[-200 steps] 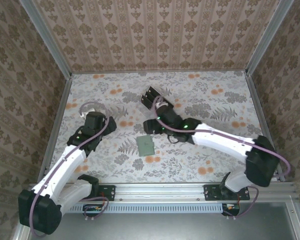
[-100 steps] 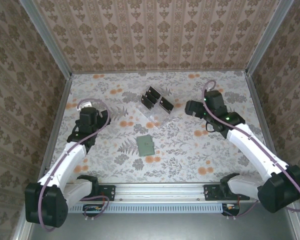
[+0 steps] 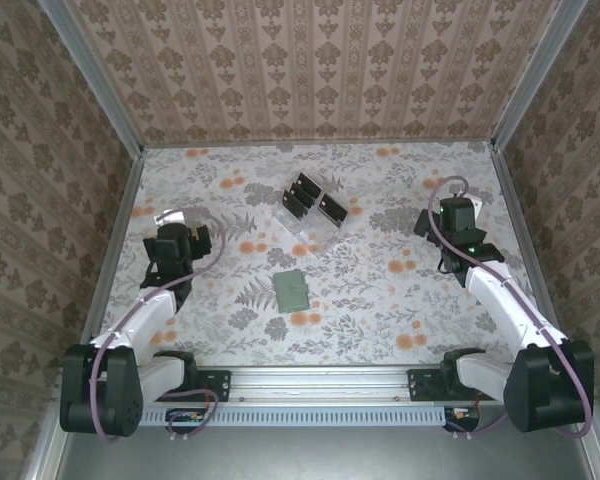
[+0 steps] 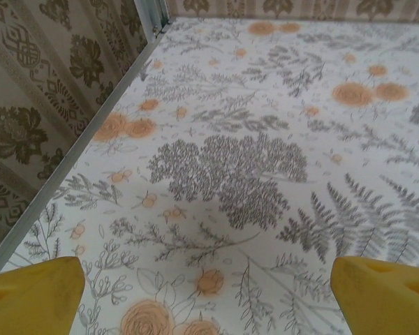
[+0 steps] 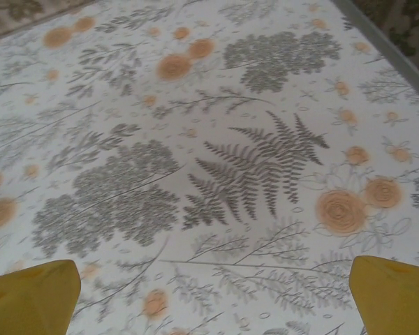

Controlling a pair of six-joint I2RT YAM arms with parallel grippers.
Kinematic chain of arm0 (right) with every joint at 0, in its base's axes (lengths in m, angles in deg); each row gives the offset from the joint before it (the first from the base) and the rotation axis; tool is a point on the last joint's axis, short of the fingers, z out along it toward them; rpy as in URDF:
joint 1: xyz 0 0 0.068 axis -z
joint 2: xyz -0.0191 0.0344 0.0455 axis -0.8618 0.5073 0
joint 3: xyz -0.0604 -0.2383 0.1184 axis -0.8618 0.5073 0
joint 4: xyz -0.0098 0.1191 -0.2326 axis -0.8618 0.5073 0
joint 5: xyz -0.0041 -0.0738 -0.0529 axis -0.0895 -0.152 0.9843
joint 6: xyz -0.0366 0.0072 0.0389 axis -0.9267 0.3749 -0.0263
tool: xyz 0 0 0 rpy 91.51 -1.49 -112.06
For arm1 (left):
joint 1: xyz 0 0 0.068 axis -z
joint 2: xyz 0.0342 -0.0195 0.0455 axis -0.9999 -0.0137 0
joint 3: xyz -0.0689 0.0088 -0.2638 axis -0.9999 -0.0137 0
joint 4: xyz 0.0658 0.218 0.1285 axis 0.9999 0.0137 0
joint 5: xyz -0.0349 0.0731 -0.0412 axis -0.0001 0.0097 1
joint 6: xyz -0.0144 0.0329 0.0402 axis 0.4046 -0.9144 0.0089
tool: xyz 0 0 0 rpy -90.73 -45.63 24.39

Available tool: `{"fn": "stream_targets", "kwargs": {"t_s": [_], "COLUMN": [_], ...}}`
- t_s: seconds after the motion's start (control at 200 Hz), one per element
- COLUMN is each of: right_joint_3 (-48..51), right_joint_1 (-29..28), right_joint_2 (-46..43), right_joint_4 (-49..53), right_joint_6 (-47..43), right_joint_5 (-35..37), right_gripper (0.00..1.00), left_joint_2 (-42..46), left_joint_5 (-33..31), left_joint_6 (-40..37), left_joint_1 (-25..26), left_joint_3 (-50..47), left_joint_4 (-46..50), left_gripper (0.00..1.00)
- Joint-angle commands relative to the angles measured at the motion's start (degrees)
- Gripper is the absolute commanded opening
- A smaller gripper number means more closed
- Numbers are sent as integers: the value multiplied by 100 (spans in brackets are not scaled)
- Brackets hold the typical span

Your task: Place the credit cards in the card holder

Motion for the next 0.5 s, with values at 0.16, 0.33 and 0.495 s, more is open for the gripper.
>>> {"fn": "stream_targets", "kwargs": {"t_s": [0.16,0.33,0.495], "right_joint_3": [901,1115,1269], "right_joint_1": [198,234,235], "right_joint_2": [-73,207,369], "right_joint_4": [-1868,-2526,-2924], "right_joint_6": [-857,-1079,-1098], "right_joint_5": [466,376,289], "right_gripper": [100,100,100], "left_joint_2": [-277,-502,-454], "left_joint_5": [-127,312,659], "left_joint_6": [-558,-470,-567], "left_joint_1": [-49,-347,-599], "left_joint_3": [-439,-550,-726], "left_joint_4": [-897,-1429,-1828], "left_gripper": [100,100,100]}}
